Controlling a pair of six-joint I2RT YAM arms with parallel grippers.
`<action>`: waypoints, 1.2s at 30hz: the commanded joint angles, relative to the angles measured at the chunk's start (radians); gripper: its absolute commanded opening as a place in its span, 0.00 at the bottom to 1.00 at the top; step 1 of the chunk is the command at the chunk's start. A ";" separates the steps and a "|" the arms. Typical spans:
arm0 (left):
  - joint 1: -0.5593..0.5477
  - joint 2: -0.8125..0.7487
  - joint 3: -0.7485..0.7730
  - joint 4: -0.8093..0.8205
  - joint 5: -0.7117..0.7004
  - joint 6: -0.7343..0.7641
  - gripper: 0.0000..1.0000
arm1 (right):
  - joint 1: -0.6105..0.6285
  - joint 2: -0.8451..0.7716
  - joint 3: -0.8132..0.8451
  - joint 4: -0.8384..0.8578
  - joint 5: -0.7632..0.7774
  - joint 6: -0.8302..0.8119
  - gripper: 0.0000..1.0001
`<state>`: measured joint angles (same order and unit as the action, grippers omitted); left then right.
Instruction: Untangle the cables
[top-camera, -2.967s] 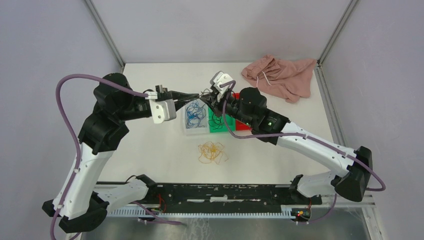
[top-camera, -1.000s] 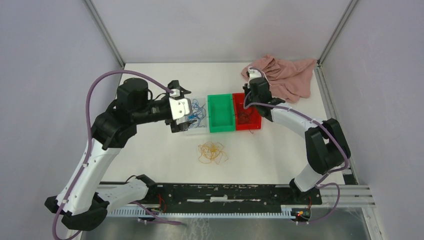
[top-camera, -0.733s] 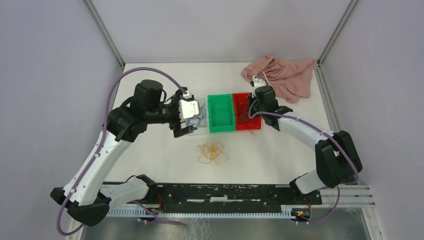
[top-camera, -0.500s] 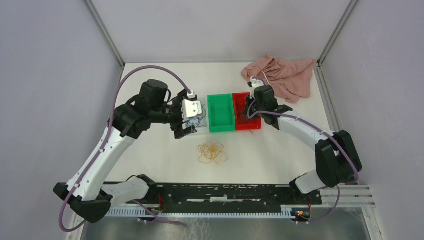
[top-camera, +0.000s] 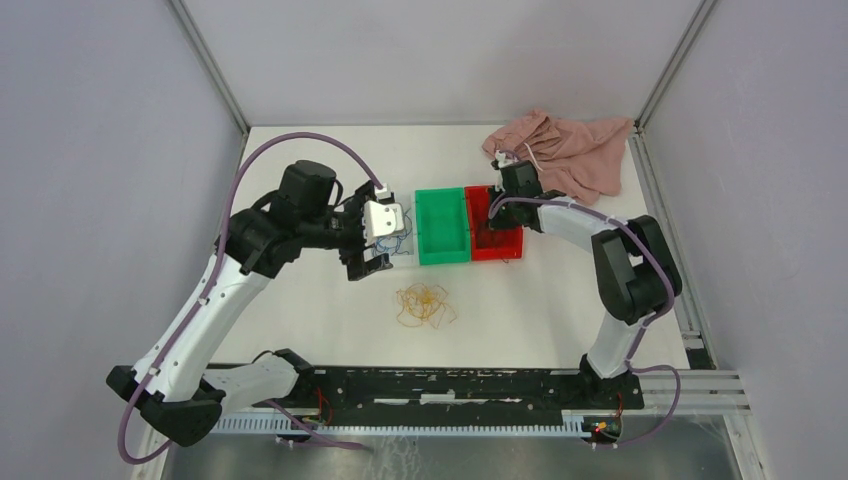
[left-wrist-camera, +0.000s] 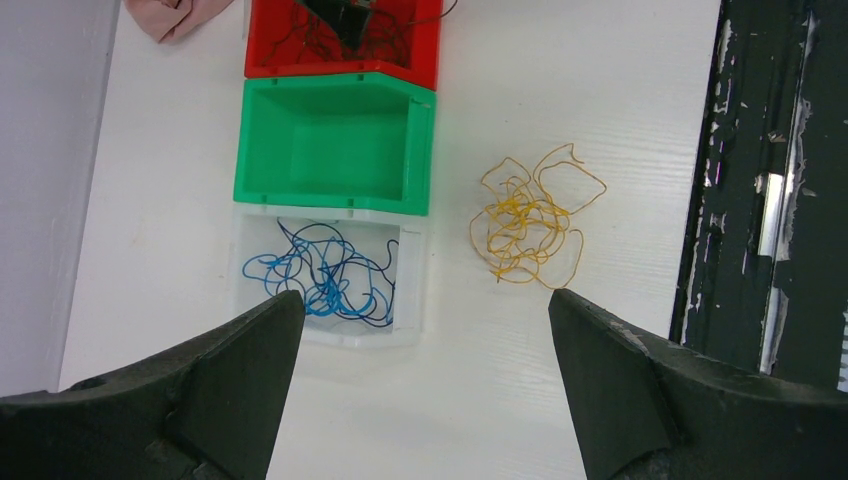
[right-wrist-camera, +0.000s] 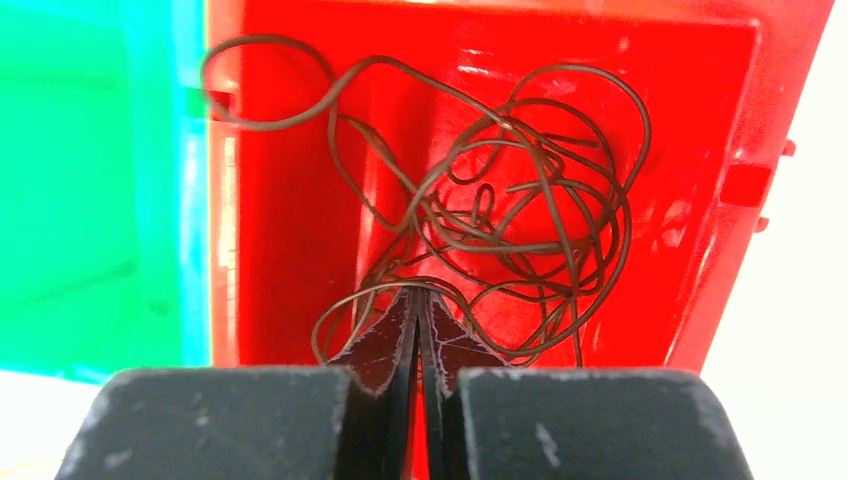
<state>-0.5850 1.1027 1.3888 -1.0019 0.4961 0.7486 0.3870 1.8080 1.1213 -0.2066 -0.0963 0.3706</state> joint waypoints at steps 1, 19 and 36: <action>-0.003 -0.015 0.019 0.001 -0.004 0.019 0.99 | 0.004 -0.107 0.036 0.055 -0.041 -0.004 0.09; 0.342 0.027 -0.190 0.076 0.143 0.013 0.99 | 0.364 -0.463 -0.208 0.135 -0.284 -0.396 0.49; 0.355 -0.077 -0.251 0.131 0.147 -0.076 0.99 | 0.521 0.005 0.172 -0.141 -0.394 -0.781 0.43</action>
<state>-0.2352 1.0470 1.1213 -0.9108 0.5987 0.7273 0.8940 1.7786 1.2282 -0.3180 -0.4717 -0.3298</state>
